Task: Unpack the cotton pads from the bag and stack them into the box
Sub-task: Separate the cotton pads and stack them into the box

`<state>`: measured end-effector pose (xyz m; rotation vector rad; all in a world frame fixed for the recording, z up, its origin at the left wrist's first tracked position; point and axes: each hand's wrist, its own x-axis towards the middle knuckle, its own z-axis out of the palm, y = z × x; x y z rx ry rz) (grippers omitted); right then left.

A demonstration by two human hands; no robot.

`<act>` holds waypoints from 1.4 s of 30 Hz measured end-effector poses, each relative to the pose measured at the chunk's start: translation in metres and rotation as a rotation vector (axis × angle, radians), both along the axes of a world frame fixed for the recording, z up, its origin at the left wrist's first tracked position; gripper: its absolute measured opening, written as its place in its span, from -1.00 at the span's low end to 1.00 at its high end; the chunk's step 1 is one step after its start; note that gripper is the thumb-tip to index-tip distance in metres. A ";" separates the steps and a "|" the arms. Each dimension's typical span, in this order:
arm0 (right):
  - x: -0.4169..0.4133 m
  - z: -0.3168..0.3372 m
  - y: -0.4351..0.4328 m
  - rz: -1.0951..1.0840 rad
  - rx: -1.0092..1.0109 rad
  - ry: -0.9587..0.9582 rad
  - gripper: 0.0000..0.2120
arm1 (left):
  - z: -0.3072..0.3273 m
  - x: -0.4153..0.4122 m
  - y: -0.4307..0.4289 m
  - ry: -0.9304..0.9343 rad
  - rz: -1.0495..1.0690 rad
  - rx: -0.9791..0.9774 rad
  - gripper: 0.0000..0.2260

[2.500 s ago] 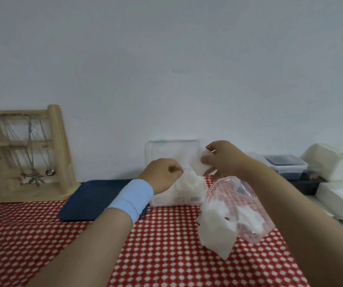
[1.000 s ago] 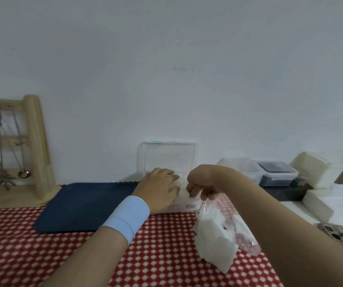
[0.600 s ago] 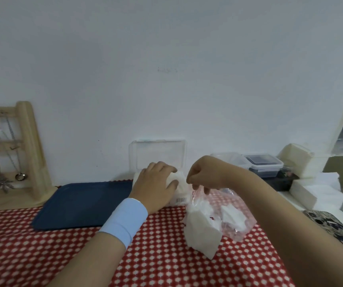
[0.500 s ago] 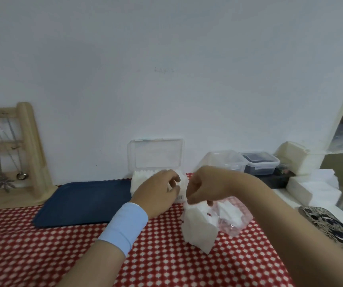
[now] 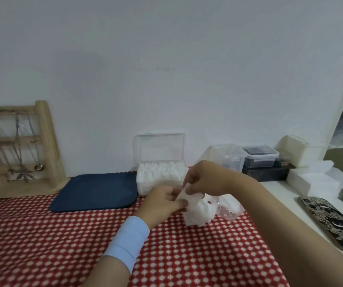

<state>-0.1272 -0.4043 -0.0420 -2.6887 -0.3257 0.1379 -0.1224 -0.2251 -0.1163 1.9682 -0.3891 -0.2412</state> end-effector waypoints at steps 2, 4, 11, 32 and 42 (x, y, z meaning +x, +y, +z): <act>0.003 -0.002 0.002 -0.026 0.071 -0.019 -0.87 | -0.003 -0.001 0.003 0.037 0.076 -0.106 -0.85; 0.001 -0.003 0.000 -0.042 0.072 -0.052 -0.89 | -0.009 0.000 0.010 0.088 0.148 -0.206 -0.86; -0.009 -0.017 0.004 0.102 -0.485 0.104 -0.42 | -0.021 0.010 0.030 0.162 0.324 -0.384 -0.81; 0.014 -0.042 0.063 0.079 0.088 0.151 -0.72 | -0.013 0.019 0.077 0.011 0.553 -0.454 -0.81; 0.025 -0.052 0.054 0.073 0.354 0.140 -0.68 | -0.007 0.019 0.077 0.122 0.525 -0.651 -0.82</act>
